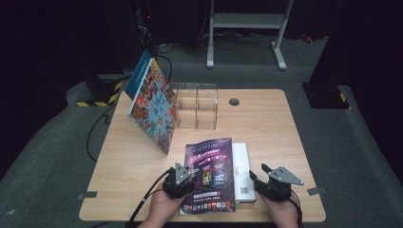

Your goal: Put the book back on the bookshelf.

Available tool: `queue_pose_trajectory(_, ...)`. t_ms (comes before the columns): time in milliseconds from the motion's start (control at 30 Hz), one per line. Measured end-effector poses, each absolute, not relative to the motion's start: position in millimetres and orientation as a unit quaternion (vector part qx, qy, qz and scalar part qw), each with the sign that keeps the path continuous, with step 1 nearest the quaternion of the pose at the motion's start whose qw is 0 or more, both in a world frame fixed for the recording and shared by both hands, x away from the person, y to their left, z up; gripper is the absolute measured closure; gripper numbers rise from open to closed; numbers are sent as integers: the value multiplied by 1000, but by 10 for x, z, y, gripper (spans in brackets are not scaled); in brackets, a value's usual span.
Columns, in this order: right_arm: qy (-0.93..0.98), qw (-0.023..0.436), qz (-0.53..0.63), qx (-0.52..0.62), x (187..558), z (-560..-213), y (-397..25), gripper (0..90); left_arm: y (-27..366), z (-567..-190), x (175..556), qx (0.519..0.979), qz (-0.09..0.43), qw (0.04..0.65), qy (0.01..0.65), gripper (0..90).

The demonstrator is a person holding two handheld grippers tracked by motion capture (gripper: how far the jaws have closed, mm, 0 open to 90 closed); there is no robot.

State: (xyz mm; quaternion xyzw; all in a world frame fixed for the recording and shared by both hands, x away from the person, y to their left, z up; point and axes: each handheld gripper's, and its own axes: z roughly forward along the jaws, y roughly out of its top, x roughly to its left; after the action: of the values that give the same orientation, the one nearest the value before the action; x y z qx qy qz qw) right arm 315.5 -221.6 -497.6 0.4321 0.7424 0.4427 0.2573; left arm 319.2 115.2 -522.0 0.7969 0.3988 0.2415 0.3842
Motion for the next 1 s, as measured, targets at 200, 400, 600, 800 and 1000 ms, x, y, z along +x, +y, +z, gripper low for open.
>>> queue_pose_trajectory(200, 745, 265, 443, 422, 3151, -4867, -2096, 412, 1176, -5237, 3200, 796, 246, 380, 402, 527)
queue_pose_trajectory(400, 742, 265, 443, 427, 3188, -4755, -1959, 418, 1221, -5241, 3226, 792, 251, 374, 411, 555)
queue_pose_trajectory(600, 750, 251, 442, 423, 3157, -4734, -1781, 450, 1241, -5231, 3250, 796, 245, 373, 410, 557)
queue_pose_trajectory(800, 749, 238, 445, 430, 3139, -4743, -1656, 446, 1267, -5248, 3253, 787, 227, 388, 422, 575)
queue_pose_trajectory(1000, 752, 227, 440, 435, 3180, -4702, -1567, 453, 1233, -5247, 3223, 786, 245, 381, 421, 594)
